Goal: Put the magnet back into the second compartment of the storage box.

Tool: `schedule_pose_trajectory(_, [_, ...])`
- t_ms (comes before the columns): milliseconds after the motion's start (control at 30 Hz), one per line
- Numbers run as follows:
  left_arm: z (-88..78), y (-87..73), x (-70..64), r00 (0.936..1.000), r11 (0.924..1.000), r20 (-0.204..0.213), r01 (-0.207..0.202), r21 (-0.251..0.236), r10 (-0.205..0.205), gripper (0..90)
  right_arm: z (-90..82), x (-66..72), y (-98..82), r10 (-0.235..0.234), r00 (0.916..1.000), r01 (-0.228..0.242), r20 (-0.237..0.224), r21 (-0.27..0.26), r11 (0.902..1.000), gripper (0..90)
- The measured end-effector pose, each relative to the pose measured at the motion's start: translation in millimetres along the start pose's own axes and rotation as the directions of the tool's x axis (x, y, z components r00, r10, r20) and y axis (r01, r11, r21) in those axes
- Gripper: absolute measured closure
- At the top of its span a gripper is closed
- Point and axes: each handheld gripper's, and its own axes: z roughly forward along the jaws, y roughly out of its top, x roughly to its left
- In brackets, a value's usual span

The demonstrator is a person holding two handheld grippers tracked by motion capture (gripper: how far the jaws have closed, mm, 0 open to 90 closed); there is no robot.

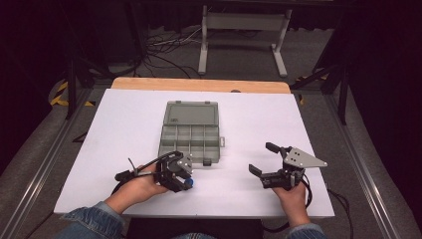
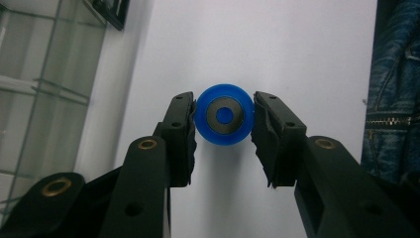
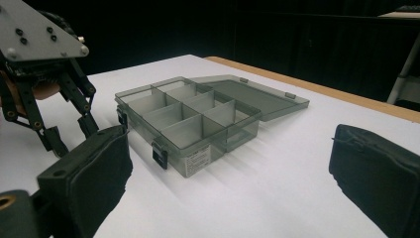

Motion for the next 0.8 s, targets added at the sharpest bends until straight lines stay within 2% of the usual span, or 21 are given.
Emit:
schedule_pose_trajectory(300, [-14.9,3.3,0.8,0.9999,0.999,0.01,-0.001,-0.045,0.001,62.1,-0.1,0.0,0.0,-0.001,1.0,0.001,0.0,0.0,1.0,3.2])
schedule_pose_trajectory(800, [-34.6,5.2,4.0,1.0,0.9962,0.007,0.004,-0.088,-0.003,62.1,0.5,1.1,0.2,-0.005,1.0,0.005,0.002,0.004,1.0,3.2])
